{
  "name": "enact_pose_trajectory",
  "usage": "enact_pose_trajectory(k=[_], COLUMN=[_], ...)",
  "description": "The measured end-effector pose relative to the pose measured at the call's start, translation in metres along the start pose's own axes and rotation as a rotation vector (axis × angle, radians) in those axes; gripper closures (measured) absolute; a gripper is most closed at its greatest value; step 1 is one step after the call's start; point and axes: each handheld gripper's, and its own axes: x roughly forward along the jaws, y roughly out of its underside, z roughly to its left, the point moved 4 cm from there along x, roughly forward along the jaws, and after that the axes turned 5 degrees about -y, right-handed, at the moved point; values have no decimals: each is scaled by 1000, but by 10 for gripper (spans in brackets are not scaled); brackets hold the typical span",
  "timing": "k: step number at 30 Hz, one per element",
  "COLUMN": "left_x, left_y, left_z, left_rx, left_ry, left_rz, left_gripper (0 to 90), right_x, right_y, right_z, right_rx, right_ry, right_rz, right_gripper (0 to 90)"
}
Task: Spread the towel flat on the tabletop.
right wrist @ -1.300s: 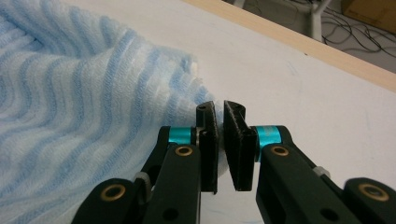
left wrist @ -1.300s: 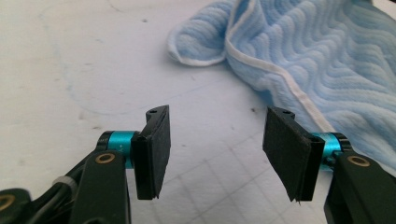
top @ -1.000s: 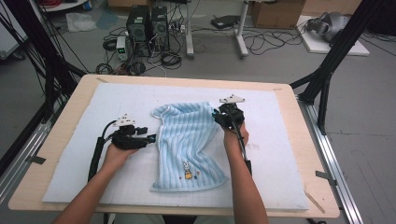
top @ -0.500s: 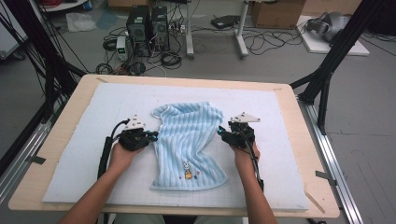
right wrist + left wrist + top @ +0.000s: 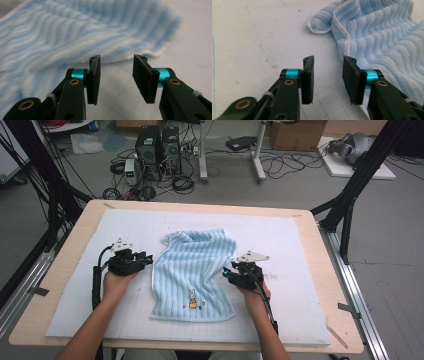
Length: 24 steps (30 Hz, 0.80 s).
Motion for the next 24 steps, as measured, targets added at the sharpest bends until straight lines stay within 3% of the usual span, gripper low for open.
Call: enact_pose_trajectory(k=[3, 4, 16, 17, 19, 20, 24], left_x=[-5, -8, -18, -18, -17, -17, -16], left_y=[3, 6, 12, 13, 13, 14, 15], left_z=[1, 3, 8, 7, 6, 5, 3], left_rx=[4, 0, -9, -1, 3, 6, 12], left_ry=[5, 16, 31, 35, 37, 42, 46], left_rz=[-15, -25, -45, -43, -41, -39, -38], left_gripper=[561, 554, 540, 540, 540, 540, 540], right_x=[9, 19, 64, 64, 61, 59, 49], right_y=[-3, -8, -26, -26, -25, -25, -20], right_z=[9, 15, 33, 35, 34, 33, 28], right_rx=[-23, -36, -75, -108, -118, -128, -156], right_ry=[-27, -34, -12, -1, -4, -5, 52], right_rz=[18, 36, 143, 151, 169, 175, 182], right_gripper=[576, 572, 578, 642, 799, 832, 843])
